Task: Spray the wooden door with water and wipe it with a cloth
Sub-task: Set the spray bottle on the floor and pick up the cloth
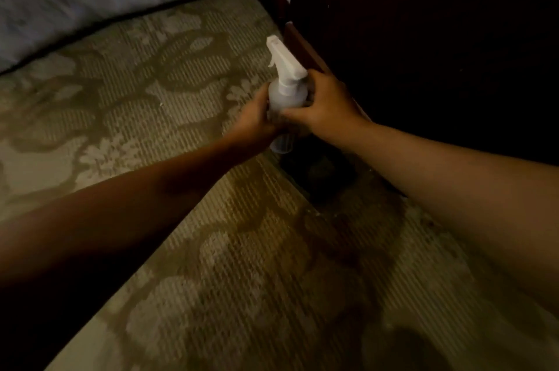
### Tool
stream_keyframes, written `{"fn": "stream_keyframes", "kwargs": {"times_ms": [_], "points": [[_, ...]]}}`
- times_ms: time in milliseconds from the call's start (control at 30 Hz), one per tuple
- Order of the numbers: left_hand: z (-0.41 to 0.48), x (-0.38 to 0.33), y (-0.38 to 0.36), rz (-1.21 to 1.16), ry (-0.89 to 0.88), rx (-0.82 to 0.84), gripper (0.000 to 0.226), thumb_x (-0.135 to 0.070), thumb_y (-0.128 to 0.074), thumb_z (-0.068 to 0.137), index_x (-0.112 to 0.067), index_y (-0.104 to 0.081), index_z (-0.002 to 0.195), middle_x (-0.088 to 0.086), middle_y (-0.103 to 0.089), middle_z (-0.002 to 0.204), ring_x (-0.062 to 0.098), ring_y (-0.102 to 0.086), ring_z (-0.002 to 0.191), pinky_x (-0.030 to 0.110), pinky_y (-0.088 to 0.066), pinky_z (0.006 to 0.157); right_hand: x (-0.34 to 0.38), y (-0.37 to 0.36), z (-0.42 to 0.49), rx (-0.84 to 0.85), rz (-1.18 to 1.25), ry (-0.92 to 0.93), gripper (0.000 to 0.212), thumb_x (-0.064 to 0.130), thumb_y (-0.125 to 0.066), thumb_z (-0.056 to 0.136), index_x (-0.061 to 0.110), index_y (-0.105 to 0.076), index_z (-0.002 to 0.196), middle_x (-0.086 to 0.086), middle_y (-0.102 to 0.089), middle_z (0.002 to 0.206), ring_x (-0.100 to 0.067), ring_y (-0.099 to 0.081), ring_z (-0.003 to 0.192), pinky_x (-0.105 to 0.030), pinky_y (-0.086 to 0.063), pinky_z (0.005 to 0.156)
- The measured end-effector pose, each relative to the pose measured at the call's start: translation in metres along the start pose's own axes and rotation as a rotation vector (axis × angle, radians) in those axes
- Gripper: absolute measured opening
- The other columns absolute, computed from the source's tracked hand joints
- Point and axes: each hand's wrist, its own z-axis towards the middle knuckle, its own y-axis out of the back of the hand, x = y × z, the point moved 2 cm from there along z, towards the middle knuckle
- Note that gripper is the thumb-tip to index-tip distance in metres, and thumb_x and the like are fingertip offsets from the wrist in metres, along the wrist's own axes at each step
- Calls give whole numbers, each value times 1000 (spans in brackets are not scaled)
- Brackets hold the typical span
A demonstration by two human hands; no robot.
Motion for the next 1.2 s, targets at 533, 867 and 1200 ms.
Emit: {"fn": "stream_keyframes", "kwargs": {"times_ms": [533,867,1200], "points": [[17,27,10,67,-160,55,85,-19,-87,86,-12,-40,156,1,-59,146,8,-60,125,16,-51,100,-17,-13,21,-46,114,101,69,14,-90,75,11,-58,135,-3,-67,124,-15,-64,114,-35,-56,99],[-28,68,-27,310,105,-180,62,-52,-82,84,-11,-59,125,10,-65,120,32,-62,114,46,-52,91,-43,-1,1,24,80,-6,75,7,-85,81,10,-48,146,-6,-57,139,-9,-52,118,-20,-48,92],[-50,50,-86,779,228,-11,64,-59,-50,101,-14,-51,147,8,-46,158,38,-19,155,66,-9,123,-141,-24,-53,-12,-428,-286,34,26,-73,91,11,-64,120,-12,-65,120,-30,-65,110,-34,-52,84]]}}
